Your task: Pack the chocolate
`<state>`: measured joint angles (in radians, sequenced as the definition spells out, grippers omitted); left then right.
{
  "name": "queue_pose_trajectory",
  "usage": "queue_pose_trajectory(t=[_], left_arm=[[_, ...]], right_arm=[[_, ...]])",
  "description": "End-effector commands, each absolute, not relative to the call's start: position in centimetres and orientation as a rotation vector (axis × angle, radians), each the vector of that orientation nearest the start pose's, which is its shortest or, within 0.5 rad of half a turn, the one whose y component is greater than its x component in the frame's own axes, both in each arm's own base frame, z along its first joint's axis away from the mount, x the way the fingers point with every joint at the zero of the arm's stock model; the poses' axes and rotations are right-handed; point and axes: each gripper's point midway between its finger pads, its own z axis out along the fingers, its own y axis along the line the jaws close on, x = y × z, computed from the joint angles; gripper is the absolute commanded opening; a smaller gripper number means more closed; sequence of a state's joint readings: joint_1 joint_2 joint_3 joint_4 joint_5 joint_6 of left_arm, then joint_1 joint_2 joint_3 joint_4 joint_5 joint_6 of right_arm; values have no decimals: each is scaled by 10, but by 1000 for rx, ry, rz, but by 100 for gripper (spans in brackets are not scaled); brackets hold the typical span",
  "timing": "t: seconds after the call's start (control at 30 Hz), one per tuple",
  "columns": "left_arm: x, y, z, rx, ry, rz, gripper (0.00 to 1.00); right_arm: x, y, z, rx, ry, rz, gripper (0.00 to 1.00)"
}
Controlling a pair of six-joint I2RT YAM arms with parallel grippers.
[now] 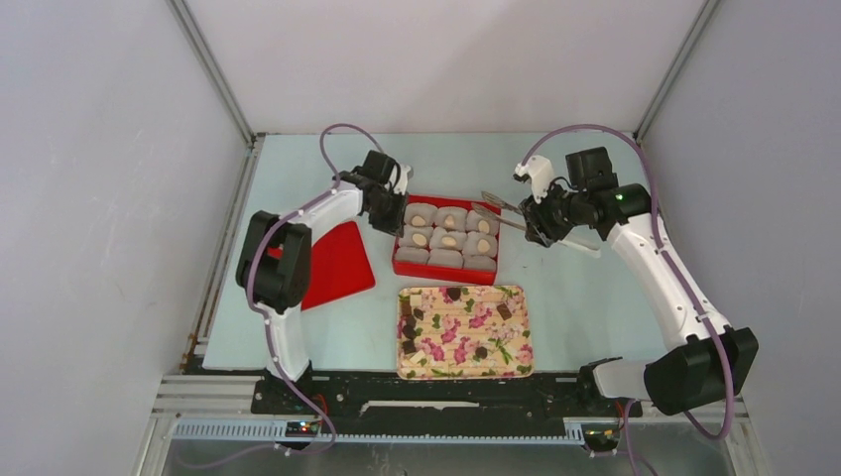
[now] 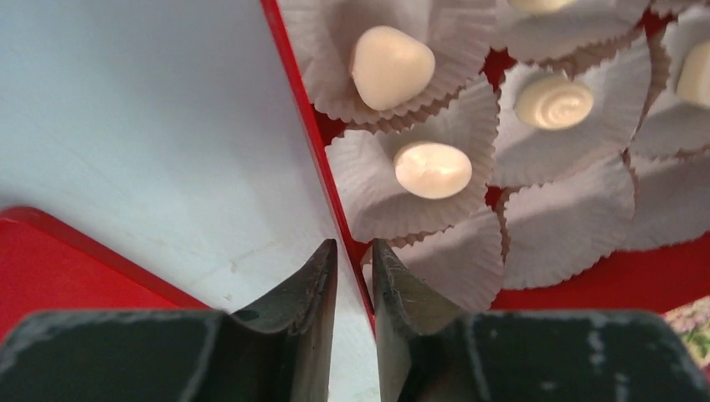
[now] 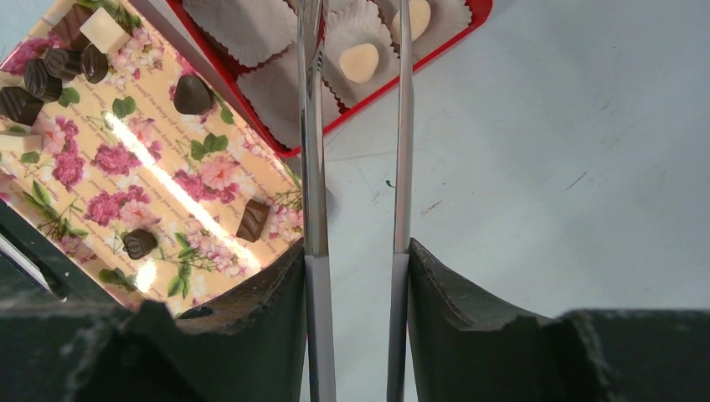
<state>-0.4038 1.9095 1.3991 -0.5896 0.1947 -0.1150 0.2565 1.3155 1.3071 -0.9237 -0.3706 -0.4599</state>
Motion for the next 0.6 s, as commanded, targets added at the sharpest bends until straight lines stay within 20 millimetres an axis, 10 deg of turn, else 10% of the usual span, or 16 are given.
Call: queue_pose_trajectory(t=[0.0, 0.57], left_arm=[[426, -185, 77, 399, 2599, -325, 24], [556, -202, 99, 709, 2351, -188, 2]], right_arm=[[297, 125, 230, -978, 2151, 369, 44], [293, 126, 232, -973, 2150, 398, 44]])
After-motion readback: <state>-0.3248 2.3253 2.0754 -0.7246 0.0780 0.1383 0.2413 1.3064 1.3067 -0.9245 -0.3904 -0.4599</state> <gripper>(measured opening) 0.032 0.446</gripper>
